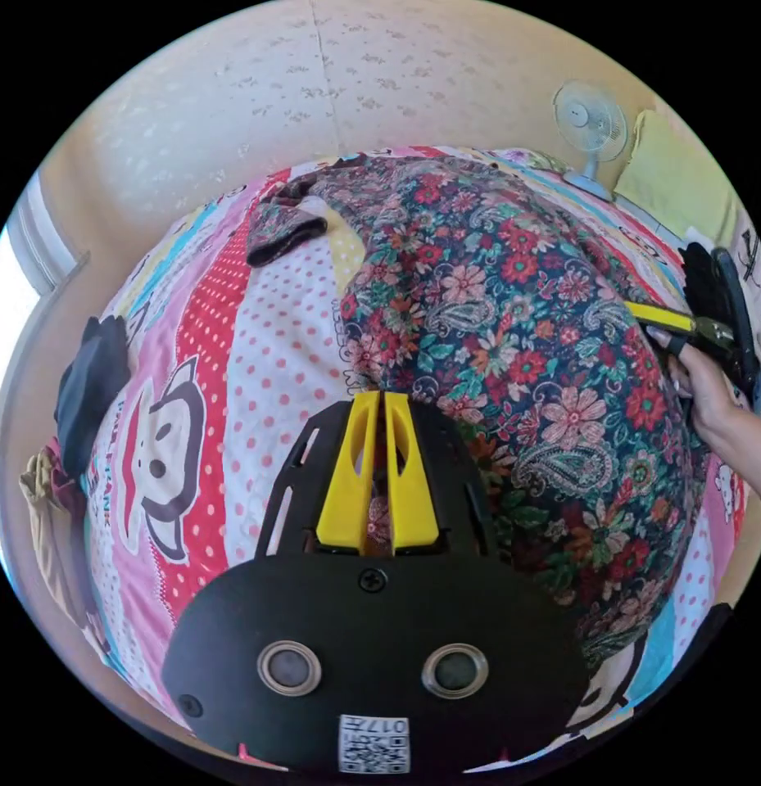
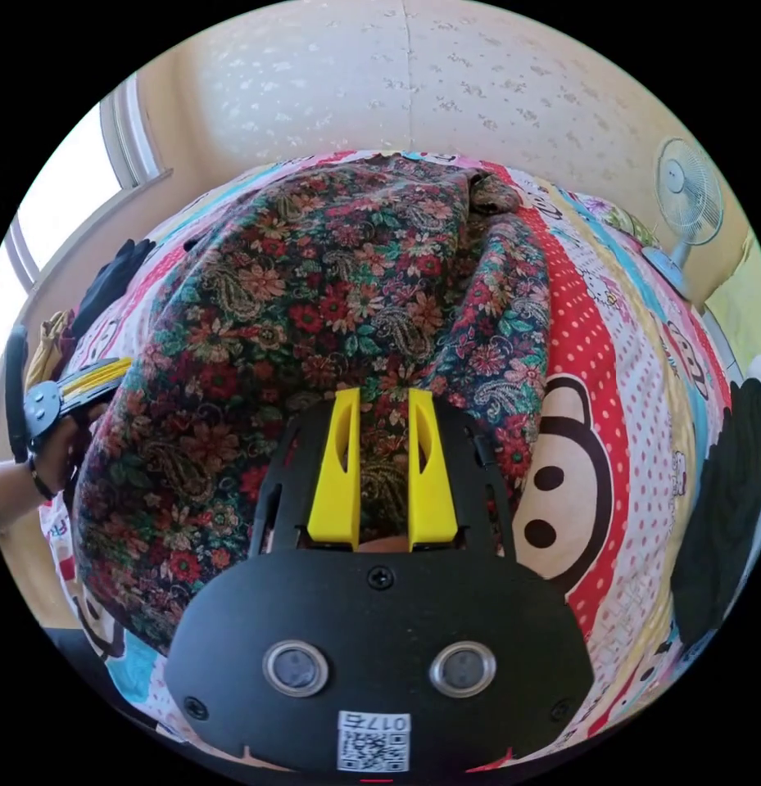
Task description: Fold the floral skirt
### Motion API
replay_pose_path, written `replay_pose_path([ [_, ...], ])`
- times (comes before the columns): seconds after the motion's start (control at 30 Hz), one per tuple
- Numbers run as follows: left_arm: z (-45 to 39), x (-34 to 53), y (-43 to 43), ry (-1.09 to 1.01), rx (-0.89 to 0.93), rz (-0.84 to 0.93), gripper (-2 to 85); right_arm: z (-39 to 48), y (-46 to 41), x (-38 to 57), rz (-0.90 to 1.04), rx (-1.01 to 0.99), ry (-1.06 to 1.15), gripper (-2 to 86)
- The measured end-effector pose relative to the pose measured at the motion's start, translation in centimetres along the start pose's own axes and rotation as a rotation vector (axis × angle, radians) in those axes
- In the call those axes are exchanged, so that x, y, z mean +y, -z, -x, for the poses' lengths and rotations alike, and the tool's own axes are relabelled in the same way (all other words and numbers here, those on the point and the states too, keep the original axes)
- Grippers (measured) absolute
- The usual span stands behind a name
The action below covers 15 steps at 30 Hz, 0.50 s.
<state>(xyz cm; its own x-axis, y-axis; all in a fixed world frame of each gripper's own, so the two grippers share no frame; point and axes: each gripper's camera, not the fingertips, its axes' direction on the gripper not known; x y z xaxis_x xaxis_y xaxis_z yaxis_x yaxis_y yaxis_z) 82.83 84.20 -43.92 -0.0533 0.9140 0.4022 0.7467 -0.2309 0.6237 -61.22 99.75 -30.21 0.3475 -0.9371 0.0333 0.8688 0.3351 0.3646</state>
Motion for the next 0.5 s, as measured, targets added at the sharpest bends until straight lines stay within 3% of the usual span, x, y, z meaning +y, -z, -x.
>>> replay_pose_path([
  [0.13, -4.0, 1.3, 1.7, -0.089, -0.204, -0.028, -0.8, 1.1, 0.6, 2.6, -0.022, 0.04, 0.023, 9.1],
  [0.27, -6.2, 2.8, 3.0, -0.138, -0.331, -0.056, -1.0, -1.2, 1.4, 4.9, -0.023, -0.093, -0.047, 8.1],
  [0.37, -3.7, 3.2, 4.6, -0.091, -0.215, -0.06, -0.9, -2.5, 2.0, 6.4, -0.017, -0.161, -0.096, 7.5],
  [0.5, -0.3, 3.5, 6.7, -0.035, -0.083, -0.042, -0.7, -1.4, 3.1, 7.9, -0.007, -0.089, -0.065, 7.6],
])
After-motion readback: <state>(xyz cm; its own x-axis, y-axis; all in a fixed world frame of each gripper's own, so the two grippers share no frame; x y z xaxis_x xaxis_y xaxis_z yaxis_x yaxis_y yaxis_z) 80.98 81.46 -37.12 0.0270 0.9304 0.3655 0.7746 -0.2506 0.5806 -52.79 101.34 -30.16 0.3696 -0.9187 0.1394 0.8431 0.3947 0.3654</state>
